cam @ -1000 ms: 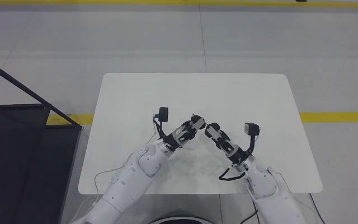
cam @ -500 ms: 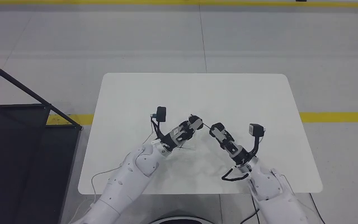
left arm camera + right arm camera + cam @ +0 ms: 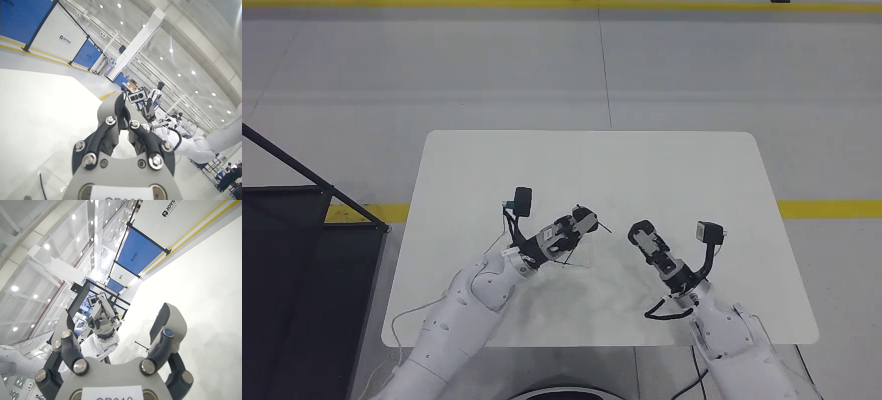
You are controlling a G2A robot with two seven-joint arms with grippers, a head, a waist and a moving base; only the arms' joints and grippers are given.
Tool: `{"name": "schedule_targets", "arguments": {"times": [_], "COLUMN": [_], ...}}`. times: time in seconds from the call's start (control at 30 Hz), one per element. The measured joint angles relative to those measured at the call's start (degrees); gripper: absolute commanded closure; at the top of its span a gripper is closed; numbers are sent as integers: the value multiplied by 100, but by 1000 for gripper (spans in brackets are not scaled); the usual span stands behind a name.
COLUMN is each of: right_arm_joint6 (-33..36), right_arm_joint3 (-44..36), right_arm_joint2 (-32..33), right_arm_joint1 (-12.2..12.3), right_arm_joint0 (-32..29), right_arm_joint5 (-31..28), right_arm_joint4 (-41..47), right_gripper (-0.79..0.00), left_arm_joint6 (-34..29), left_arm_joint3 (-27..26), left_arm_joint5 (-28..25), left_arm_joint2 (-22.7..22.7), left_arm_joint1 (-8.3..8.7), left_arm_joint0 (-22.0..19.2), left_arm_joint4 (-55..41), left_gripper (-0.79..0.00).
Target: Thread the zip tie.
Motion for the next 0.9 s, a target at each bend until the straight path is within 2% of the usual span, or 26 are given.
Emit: {"name": "schedule_targets", "arguments": {"times": [0.13, 0.4, 0.53, 0.67, 0.77, 0.9], "right_arm_joint6": [42, -149, -224, -65, 18, -194], "right_arm_joint3": [-80, -1051, -1654, -2144, -2275, -2356], "right_arm_joint2": [1, 88, -76, -497, -716, -634], "right_arm_joint1": [6, 45, 37, -7, -32, -35], "right_arm_joint0": [-20, -300, -459, -528, -534, -675], "right_arm_joint5": [-4, 437, 1145, 2151, 2487, 2542], "right_arm_joint4": [-148, -2091, -3396, -4667, -5077, -4848], "right_gripper": [-785, -785, -785, -785, -785, -785], "left_arm_joint6": [-280, -1069, -1551, -2007, -2299, -2620], "left_arm_joint3": [-274, -785, -983, -1164, -1279, -1441], "left_arm_joint5": [23, -7, -56, -110, -116, -78], "left_arm_joint2": [-312, -1080, -1428, -1729, -1888, -2058], "left_arm_joint1": [107, 372, 507, 636, 716, 807], "left_arm_joint0": [167, 585, 806, 1033, 1176, 1353], "left_arm_joint4": [-121, -613, -1013, -1372, -1556, -1667], "left_gripper": [0, 0, 0, 0, 0, 0]}}
